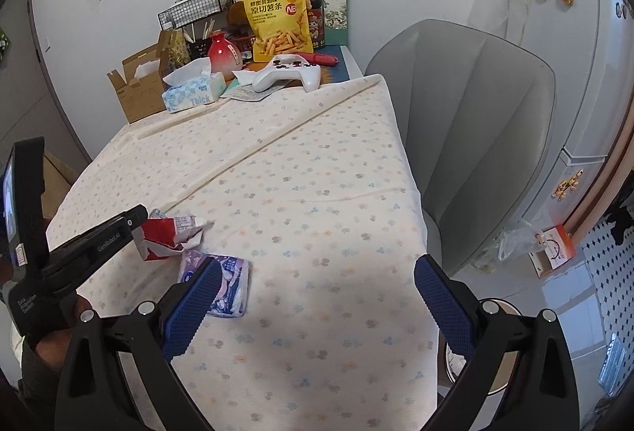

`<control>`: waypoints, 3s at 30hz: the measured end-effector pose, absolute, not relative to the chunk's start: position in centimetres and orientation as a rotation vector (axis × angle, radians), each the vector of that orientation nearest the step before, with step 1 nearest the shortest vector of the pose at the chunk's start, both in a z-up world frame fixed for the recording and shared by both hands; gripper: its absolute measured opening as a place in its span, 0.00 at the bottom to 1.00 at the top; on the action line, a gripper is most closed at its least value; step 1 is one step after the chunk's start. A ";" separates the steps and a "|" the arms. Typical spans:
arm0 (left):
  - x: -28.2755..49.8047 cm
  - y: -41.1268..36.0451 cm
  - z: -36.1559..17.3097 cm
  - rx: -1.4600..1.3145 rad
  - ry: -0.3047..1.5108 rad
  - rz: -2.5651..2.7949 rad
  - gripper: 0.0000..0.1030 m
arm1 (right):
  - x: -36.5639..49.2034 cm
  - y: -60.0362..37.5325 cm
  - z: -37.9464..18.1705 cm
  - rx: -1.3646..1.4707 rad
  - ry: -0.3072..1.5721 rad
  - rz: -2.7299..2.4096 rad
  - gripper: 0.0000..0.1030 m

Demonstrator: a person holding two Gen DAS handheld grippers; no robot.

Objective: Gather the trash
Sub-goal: 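Grasp the red-and-white wrapper with the left gripper while the right gripper grasps the blue packet, then carry the wrapper and packet over the floor bin and release the packet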

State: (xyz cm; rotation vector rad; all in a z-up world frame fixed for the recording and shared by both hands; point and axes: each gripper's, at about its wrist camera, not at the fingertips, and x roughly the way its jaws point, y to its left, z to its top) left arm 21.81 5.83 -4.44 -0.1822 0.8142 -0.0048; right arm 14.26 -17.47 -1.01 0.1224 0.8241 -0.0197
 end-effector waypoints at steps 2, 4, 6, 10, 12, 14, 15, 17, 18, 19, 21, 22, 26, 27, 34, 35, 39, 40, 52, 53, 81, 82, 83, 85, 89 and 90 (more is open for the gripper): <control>21.4 6.1 -4.6 -0.187 0.815 -0.011 0.17 | 14.3 -17.0 -1.2 0.115 0.828 -0.017 0.93; 20.8 6.7 -4.8 -0.192 0.817 -0.009 0.17 | 14.4 -16.3 -1.4 0.108 0.835 -0.011 0.93; 20.2 7.2 -5.1 -0.196 0.823 -0.013 0.17 | 14.4 -15.4 -1.8 0.095 0.841 0.001 0.93; 18.9 7.9 -5.7 -0.205 0.832 -0.041 0.17 | 14.3 -13.9 -2.6 0.077 0.858 0.023 0.93; 18.5 8.1 -5.9 -0.205 0.839 -0.052 0.17 | 14.3 -13.2 -3.2 0.070 0.869 0.033 0.93; 18.1 8.2 -6.3 -0.208 0.854 -0.054 0.17 | 14.2 -12.6 -3.5 0.064 0.875 0.042 0.93; 17.9 8.4 -6.5 -0.214 0.858 -0.054 0.17 | 14.1 -12.3 -3.6 0.060 0.876 0.045 0.93; 17.6 8.8 -7.0 -0.226 0.863 -0.046 0.10 | 13.9 -12.0 -3.7 0.055 0.878 0.050 0.93; 17.5 9.0 -7.1 -0.230 0.864 -0.041 0.10 | 13.9 -11.9 -3.8 0.054 0.878 0.050 0.93; 17.4 9.3 -7.1 -0.242 0.858 -0.038 0.10 | 13.8 -11.8 -3.9 0.053 0.880 0.051 0.93; 17.1 9.7 -6.9 -0.246 0.844 -0.023 0.09 | 13.8 -11.6 -4.0 0.052 0.884 0.054 0.93; 17.1 9.9 -6.7 -0.246 0.836 -0.018 0.09 | 13.8 -11.5 -4.1 0.051 0.886 0.056 0.93; 16.7 10.6 -5.8 -0.246 0.794 0.018 0.09 | 14.0 -10.8 -4.5 0.047 0.895 0.073 0.93; 16.7 10.7 -5.6 -0.243 0.787 0.026 0.09 | 14.1 -10.6 -4.6 0.046 0.897 0.077 0.93; 17.2 11.0 -6.3 -0.215 0.792 0.067 0.09 | 15.1 -9.3 -5.6 0.034 0.921 0.101 0.92; 17.3 11.0 -6.4 -0.214 0.795 0.069 0.09 | 15.3 -9.1 -5.9 0.031 0.928 0.103 0.92; 17.7 11.4 -7.1 -0.216 0.802 0.086 0.09 | 16.2 -8.5 -7.0 0.027 0.951 0.108 0.91; 17.8 11.5 -7.2 -0.217 0.805 0.089 0.09 | 16.5 -8.4 -7.2 0.027 0.957 0.109 0.91; 18.4 11.7 -7.3 -0.219 0.803 0.094 0.09 | 17.6 -7.3 -8.1 0.015 0.996 0.179 0.31; 18.3 11.6 -7.2 -0.219 0.801 0.093 0.09 | 17.5 -7.5 -8.0 0.018 1.000 0.181 0.31; 13.6 1.9 -0.7 -0.106 0.675 -0.032 0.09 | 9.5 -17.7 0.1 0.096 0.802 0.028 0.24; 13.5 1.4 -0.5 -0.100 0.672 -0.039 0.09 | 9.2 -18.3 0.5 0.098 0.792 0.019 0.24; 13.4 0.8 -0.4 -0.094 0.669 -0.047 0.09 | 9.0 -18.7 0.7 0.101 0.786 0.012 0.24; 13.4 -0.2 -0.2 -0.083 0.666 -0.059 0.09 | 8.7 -19.7 1.0 0.109 0.775 -0.004 0.24; 13.4 -2.2 0.1 -0.061 0.664 -0.083 0.09 | 8.2 -21.4 1.4 0.125 0.765 -0.028 0.24; 13.3 -2.7 0.2 -0.058 0.664 -0.088 0.09 | 8.1 -21.8 1.5 0.129 0.763 -0.034 0.24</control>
